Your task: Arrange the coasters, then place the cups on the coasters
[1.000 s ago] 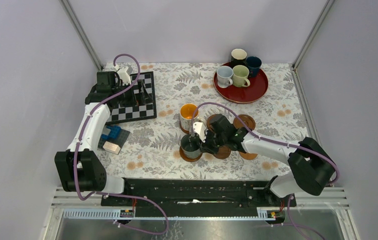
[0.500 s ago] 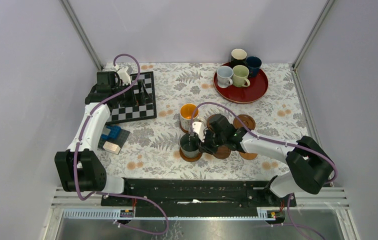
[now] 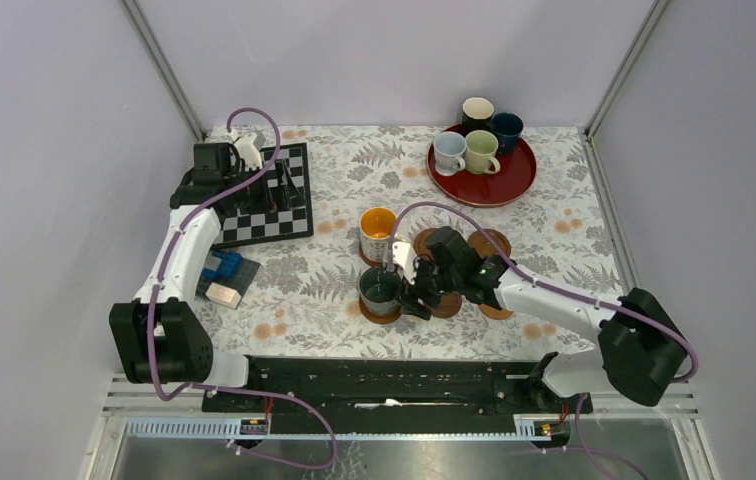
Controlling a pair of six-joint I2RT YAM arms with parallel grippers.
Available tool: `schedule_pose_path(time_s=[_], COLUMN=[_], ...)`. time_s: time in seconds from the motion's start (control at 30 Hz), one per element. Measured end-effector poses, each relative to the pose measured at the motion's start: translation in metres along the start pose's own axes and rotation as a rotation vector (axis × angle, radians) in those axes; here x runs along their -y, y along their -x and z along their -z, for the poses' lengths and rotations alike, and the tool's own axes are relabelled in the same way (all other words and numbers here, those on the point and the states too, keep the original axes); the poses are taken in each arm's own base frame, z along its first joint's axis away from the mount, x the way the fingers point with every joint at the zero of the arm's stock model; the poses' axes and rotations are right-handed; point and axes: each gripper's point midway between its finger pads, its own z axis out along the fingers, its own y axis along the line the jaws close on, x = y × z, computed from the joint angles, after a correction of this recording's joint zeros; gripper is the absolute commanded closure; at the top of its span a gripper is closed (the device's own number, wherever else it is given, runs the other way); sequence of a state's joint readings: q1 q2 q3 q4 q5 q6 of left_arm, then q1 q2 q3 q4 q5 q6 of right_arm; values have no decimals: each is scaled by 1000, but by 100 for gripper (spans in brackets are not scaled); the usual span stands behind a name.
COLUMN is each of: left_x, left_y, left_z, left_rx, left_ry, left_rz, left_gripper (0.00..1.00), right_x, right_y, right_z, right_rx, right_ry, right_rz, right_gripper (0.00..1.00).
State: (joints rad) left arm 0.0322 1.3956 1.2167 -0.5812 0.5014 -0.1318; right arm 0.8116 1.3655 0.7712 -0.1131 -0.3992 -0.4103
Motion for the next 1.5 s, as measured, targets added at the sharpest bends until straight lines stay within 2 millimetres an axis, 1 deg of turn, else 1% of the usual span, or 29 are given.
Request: schedule_pose_path(time_s=[0.07,0.13,0.2,0.27,0.33,0.4,0.5,0.6,0.7,0.77,0.83,0.9,1.0,1.1,1.2,1.3,1.4,1.5], left_x=[0,0,0,0,0,0,0,0,0,0,0,0,0,1,1,1,1,0], left_y=[0,0,0,0,0,0,0,0,0,0,0,0,0,0,0,0,0,-3], left_z=[0,0,0,0,0,0,0,0,0,0,0,0,0,0,0,0,0,-1], left_rx=[0,0,0,0,0,0,0,0,0,0,0,0,0,-1,-1,-1,-2,-5], left_ry=[0,0,0,0,-1,-1,-1,-1,-1,-1,-1,-1,-2,-5,-8,-8,-8,-7], left_rz=[0,0,0,0,0,0,0,0,0,0,0,0,0,0,0,0,0,2], left_gripper=[1,1,1,1,1,1,1,1,1,1,1,1,1,1,1,1,1,1], right_x=[-4,-9,-11,-10,-1,14,36,50,65,77,85,89,87,81,69,56,51,54], right_y=[-1,0,7,21,37,50,62,66,62,54,47,39,27,10,-5,-12,-15,-16], right_z=[6,15,23,31,42,55,72,80,81,79,75,72,67,59,47,36,29,25], right_rx=[-8,-16,-14,5,42,82,123,136,126,105,86,62,39,7,-33,-64,-76,-86], right_ry=[8,19,29,43,48,33,0,-25,-45,-61,-73,-85,-80,-75,-64,-52,-57,-81], right_rz=[-5,-9,-12,-17,-34,-61,-91,-111,-144,-173,-184,-190,-196,-214,-216,-192,-168,-146], right_gripper=[21,20,19,19,20,19,20,21,24,31,38,47,58,65,67,67,67,67])
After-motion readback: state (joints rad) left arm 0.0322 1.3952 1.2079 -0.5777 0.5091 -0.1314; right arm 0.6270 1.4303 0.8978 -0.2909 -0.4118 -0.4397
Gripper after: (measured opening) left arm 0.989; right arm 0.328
